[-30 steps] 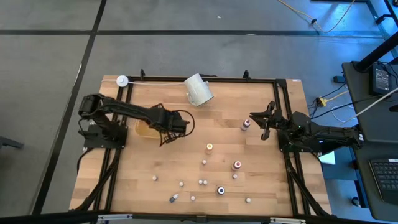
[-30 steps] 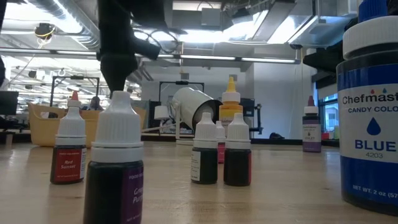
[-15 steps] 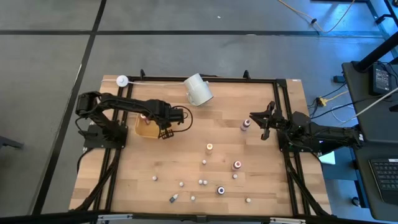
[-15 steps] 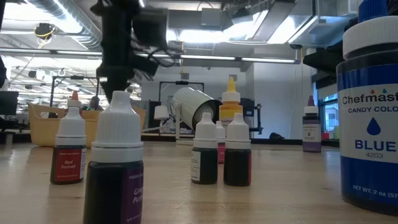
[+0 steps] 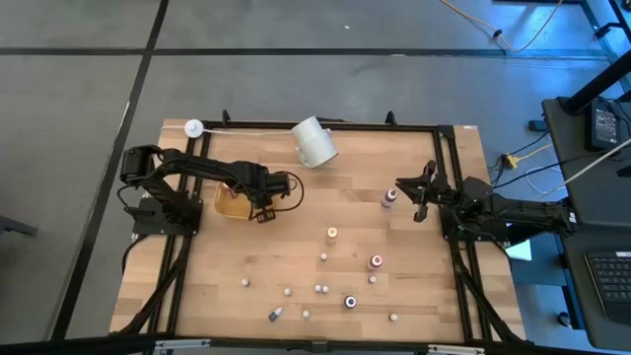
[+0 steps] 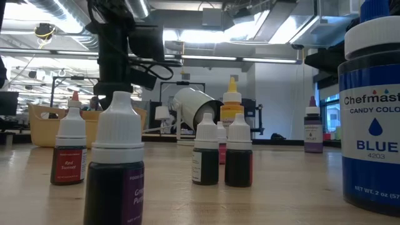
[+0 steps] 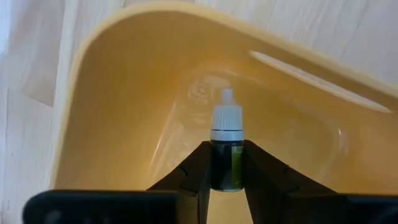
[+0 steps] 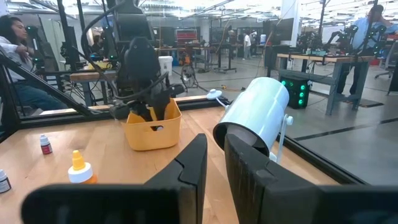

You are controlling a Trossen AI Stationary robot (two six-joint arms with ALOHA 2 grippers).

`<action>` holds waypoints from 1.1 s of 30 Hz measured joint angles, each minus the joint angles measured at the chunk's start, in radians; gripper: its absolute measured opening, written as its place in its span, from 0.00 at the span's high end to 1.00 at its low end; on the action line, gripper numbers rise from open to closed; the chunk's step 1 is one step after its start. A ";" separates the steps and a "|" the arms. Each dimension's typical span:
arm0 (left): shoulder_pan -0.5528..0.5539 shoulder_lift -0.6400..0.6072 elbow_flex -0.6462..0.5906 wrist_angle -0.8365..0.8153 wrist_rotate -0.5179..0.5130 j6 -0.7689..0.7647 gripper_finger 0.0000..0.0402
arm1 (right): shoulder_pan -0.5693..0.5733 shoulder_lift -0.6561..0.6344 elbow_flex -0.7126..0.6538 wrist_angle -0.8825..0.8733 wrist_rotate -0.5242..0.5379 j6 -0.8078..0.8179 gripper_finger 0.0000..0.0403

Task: Pick & Place food coloring
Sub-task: Put the top small green food coloring bottle into the bin, then put the bottom small pink food coloring bottle into the bin

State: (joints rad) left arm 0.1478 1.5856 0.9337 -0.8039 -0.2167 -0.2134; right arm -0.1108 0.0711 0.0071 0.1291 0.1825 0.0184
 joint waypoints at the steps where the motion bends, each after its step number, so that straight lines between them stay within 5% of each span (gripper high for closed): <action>1: 0.000 0.000 0.000 0.000 -0.002 0.000 0.80 | 0.000 0.000 0.000 0.000 0.000 0.000 0.85; 14: -0.002 0.000 0.001 -0.005 -0.027 0.007 0.70 | 0.000 0.000 0.000 0.000 0.000 0.000 0.85; 22: -0.035 -0.071 0.121 -0.193 -0.030 -0.025 0.69 | 0.000 0.000 0.000 0.000 0.000 0.000 0.85; 29: -0.158 -0.214 0.175 -0.126 0.174 -0.076 0.69 | 0.000 0.000 0.000 0.000 0.000 -0.001 0.85; 33: -0.298 -0.255 0.176 -0.037 0.199 -0.131 0.68 | 0.000 0.000 0.000 0.000 0.000 0.000 0.85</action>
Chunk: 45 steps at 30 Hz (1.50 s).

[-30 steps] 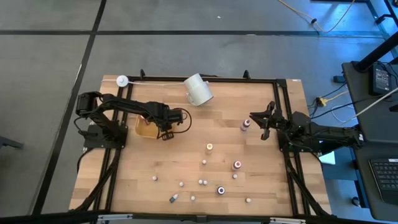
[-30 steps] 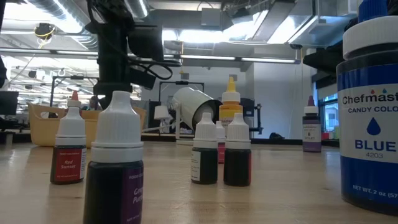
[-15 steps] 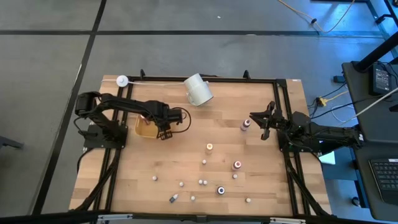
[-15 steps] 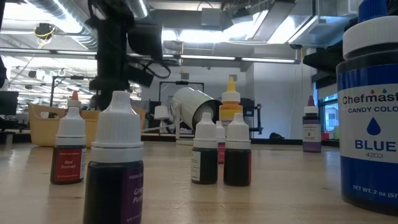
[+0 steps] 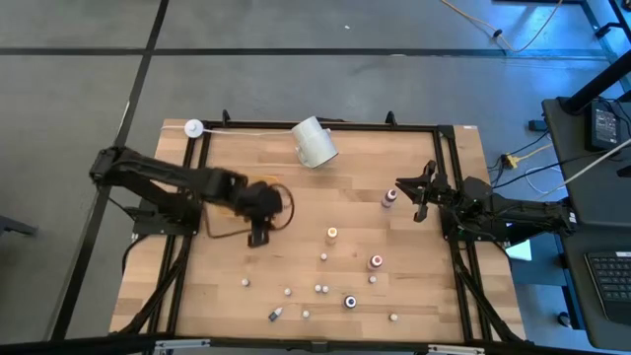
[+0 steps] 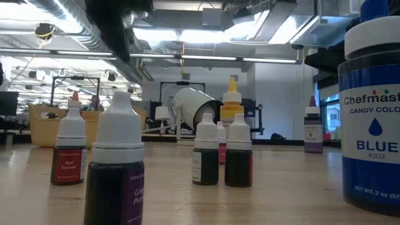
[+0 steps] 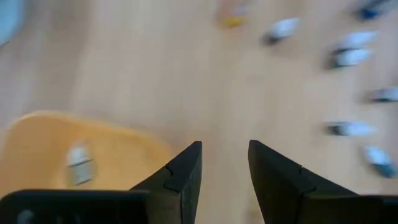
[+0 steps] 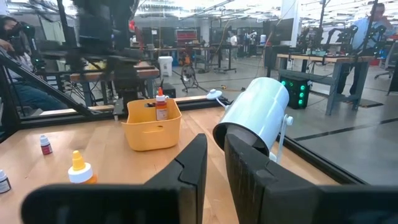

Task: Pick & Place food coloring
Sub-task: Put the bottom small pink food coloring bottle into the bin

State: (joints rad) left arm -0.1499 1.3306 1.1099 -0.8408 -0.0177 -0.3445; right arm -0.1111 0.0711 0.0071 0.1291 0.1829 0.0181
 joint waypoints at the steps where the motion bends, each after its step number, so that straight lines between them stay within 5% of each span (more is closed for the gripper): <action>1: -0.041 -0.001 0.000 0.028 -0.017 -0.015 0.68 | 0.000 0.000 0.000 0.000 0.000 0.000 0.85; 8: -0.298 0.032 0.000 0.188 -0.106 -0.103 0.69 | 0.000 0.000 0.000 0.000 0.000 0.001 0.85; 20: -0.575 0.175 0.000 0.112 -0.219 -0.615 0.69 | 0.000 0.000 0.000 -0.001 0.000 0.005 0.85; 28: -0.624 0.299 0.000 -0.010 -0.216 -0.826 0.69 | 0.000 0.000 0.000 0.000 0.000 0.007 0.85; 45: -0.627 0.468 0.000 -0.016 -0.143 -0.821 0.69 | 0.000 0.000 0.000 0.000 0.000 0.005 0.85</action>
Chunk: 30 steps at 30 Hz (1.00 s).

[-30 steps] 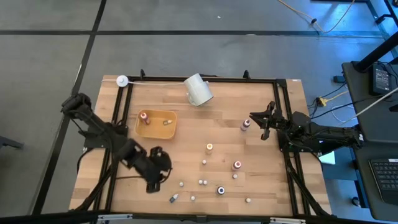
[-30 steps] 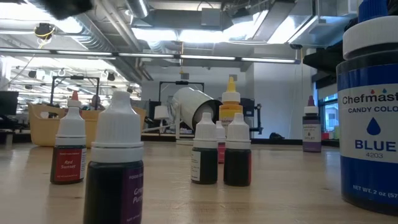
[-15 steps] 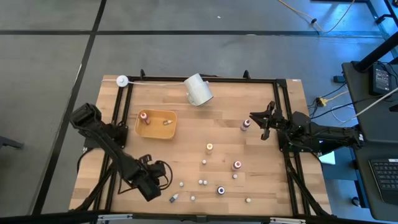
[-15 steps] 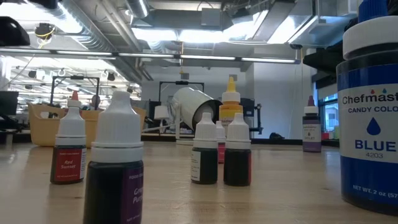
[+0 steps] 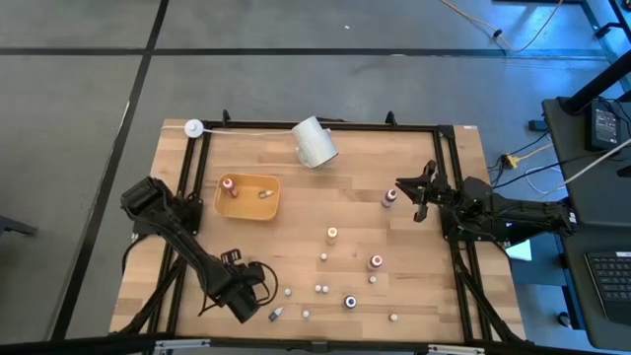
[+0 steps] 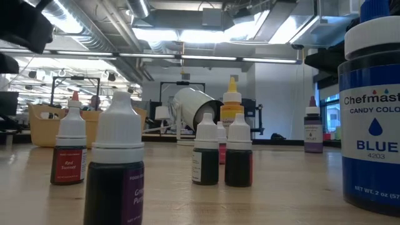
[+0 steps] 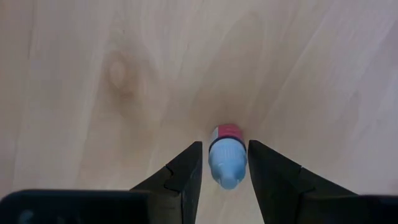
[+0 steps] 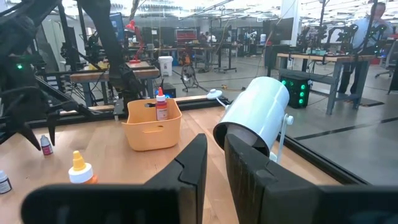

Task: Pick & Place food coloring
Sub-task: Put the bottom small pink food coloring bottle into the bin

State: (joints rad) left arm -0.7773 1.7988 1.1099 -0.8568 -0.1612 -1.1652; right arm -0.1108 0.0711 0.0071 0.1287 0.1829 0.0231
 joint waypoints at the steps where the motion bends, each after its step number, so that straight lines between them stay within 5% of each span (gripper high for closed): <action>1: 0.000 0.004 0.000 0.002 0.001 0.000 0.69 | 0.000 0.000 0.000 0.000 0.000 0.000 0.85; 16: 0.000 0.010 0.000 0.030 0.005 0.000 0.69 | 0.000 0.000 0.000 0.000 0.000 -0.001 0.85; 30: 0.000 0.007 0.000 0.022 -0.001 0.057 0.82 | 0.000 0.000 0.000 0.000 0.000 -0.001 0.85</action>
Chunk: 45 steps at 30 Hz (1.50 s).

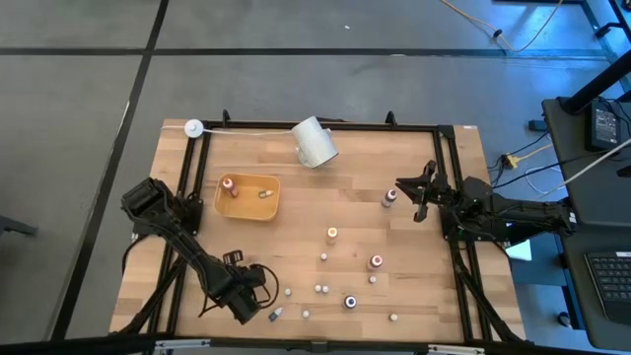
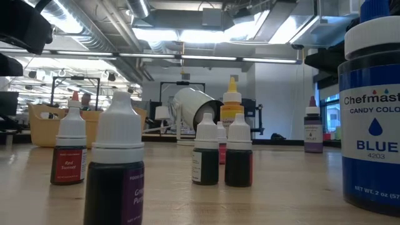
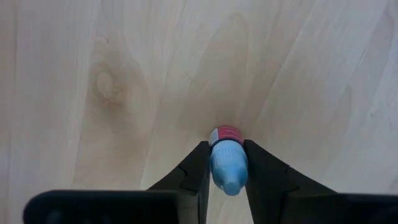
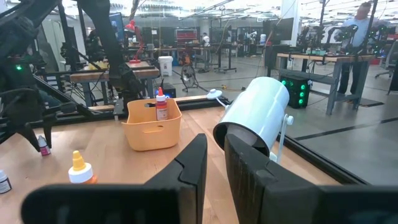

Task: Pick & Place food coloring
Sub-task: Put the bottom small pink food coloring bottle into the bin

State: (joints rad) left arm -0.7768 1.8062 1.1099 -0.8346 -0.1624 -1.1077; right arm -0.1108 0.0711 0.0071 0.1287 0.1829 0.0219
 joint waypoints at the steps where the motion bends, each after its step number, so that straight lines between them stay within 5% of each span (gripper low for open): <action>1: 0.002 -0.003 0.000 -0.005 0.000 -0.012 0.82 | 0.000 0.000 0.000 0.000 0.000 0.000 0.85; 7: 0.068 -0.045 0.048 -0.243 -0.002 -0.238 0.83 | 0.000 0.000 0.000 0.000 0.000 -0.002 0.85; 17: 0.252 -0.182 0.101 -0.515 -0.253 -0.206 0.82 | 0.000 0.000 0.000 0.000 0.000 -0.004 0.85; 26: 0.517 -0.222 0.101 -0.490 -0.259 0.037 0.81 | 0.000 0.000 0.000 0.000 0.000 -0.004 0.85; 34: 0.676 -0.222 0.038 -0.311 -0.195 0.325 0.81 | 0.000 0.000 0.000 0.000 0.000 -0.004 0.85; 45: 0.819 -0.222 -0.109 -0.071 -0.103 0.435 0.80 | 0.000 0.000 0.000 0.000 0.000 -0.004 0.85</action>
State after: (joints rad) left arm 0.0427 1.5841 1.0014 -0.9057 -0.2654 -0.6727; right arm -0.1108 0.0711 0.0071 0.1287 0.1829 0.0177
